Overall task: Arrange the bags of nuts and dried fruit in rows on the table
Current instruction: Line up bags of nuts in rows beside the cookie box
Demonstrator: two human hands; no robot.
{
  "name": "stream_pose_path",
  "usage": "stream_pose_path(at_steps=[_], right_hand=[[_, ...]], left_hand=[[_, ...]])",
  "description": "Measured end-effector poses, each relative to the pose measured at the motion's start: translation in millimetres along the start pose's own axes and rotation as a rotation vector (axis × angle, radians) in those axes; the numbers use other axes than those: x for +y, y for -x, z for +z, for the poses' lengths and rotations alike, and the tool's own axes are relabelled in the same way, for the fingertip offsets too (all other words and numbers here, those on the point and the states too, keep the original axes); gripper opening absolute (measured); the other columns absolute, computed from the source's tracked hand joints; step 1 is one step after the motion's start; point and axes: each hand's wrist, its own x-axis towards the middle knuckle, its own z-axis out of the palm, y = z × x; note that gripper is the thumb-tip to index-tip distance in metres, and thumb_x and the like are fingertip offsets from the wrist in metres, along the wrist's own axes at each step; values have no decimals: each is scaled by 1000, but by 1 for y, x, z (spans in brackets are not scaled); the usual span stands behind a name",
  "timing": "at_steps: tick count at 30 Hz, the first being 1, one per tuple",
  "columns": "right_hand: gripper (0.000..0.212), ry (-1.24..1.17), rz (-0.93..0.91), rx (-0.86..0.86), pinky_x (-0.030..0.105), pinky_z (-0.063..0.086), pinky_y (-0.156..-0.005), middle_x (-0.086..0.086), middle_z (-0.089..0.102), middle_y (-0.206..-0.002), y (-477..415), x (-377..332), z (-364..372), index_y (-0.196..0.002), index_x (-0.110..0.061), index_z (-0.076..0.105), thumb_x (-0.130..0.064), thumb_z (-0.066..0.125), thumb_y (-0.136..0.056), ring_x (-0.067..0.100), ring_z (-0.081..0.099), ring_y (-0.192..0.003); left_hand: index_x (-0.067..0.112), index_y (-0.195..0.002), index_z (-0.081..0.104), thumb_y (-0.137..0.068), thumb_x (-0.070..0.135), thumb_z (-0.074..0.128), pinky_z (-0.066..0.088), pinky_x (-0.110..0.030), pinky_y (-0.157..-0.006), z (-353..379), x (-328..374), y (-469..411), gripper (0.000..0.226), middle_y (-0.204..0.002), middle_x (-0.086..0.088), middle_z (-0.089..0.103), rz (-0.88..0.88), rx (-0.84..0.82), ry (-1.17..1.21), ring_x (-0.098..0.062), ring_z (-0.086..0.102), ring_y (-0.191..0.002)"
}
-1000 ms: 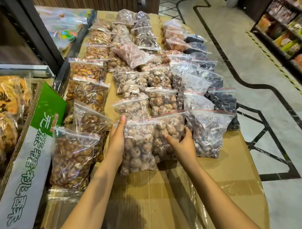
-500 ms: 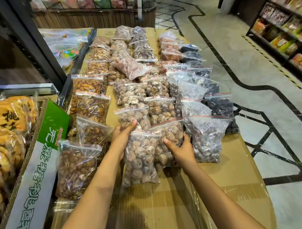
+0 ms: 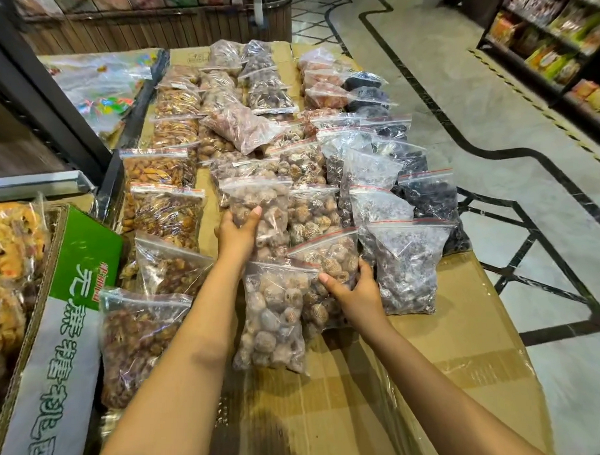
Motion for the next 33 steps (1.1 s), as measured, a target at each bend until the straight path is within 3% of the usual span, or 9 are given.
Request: stream_pose_path(at_steps=[3, 7, 10, 14, 21, 24, 27, 30, 33], right_hand=[[71, 23, -1, 14, 25, 41, -84, -6, 56, -111, 0, -1, 1, -137, -14, 39, -31, 75, -79, 15, 56, -105], [79, 40, 6, 19, 27, 41, -86, -4, 53, -112, 1, 0, 1, -140, -13, 32, -35, 76, -78, 16, 54, -105], [86, 54, 26, 11, 30, 43, -90, 4, 56, -124, 2, -2, -1, -142, -12, 28, -39, 76, -76, 18, 54, -108], [89, 75, 56, 11, 39, 46, -98, 9, 55, -132, 1, -4, 1, -140, -9, 27, -42, 77, -73, 26, 55, -117], [86, 96, 143, -28, 47, 46, -99, 5, 56, -122, 6, -11, 0, -126, -15, 34, -48, 83, -63, 27, 56, -112], [83, 20, 150, -37, 48, 48, -97, 6, 58, -121, 12, -5, 4, -122, -16, 41, -48, 85, -59, 25, 58, -110], [74, -23, 90, -2, 39, 54, -89, 4, 59, -119, 15, -7, 5, -122, -17, 44, -41, 84, -65, 21, 61, -105], [57, -87, -12, 1, 16, 55, -68, -3, 63, -108, 6, -23, 0, -118, -17, 47, -24, 81, -73, 1, 65, -88], [55, -16, -136, 2, 8, 49, -74, -12, 61, -104, -13, -41, -1, -122, -12, 47, -21, 78, -77, -10, 61, -88]], left_hand=[[14, -149, 14, -83, 56, 58, 28, -47, -110, 4, -6, -7, 90, -155, -14, 20, -59, 23, -75, -34, 26, -139], [14, -148, 16, -82, 63, 52, 31, -47, -106, -1, -5, -1, 90, -151, -17, 26, -75, 53, -169, -37, 33, -135], [15, -149, 10, -81, 67, 49, 31, -51, -107, -7, -9, 35, 94, -154, -15, 22, 2, 31, -235, -36, 31, -136], [22, -150, 11, -74, 66, 59, 26, -46, -111, -7, -46, 93, 100, -157, -7, 18, 63, -16, -225, -28, 22, -141], [18, -131, 45, -36, 83, 72, 46, -42, -99, -19, -78, 98, 119, -128, -4, 59, -205, -82, -112, -23, 58, -113], [14, -129, 41, -52, 61, 81, 42, -37, -99, -21, -66, 110, 99, -127, -4, 55, -137, -61, -53, -24, 54, -114], [15, -129, 36, -65, 45, 79, 39, -30, -92, -17, -56, 120, 83, -124, -2, 52, 43, 8, -60, -18, 50, -112], [14, -126, 38, -65, 44, 79, 38, -28, -90, -16, -41, 116, 79, -122, -3, 55, 170, 118, -40, -18, 52, -110], [17, -125, 40, -66, 52, 75, 42, -34, -90, -12, -29, 96, 77, -122, -2, 55, 216, 203, -50, -21, 51, -112]])
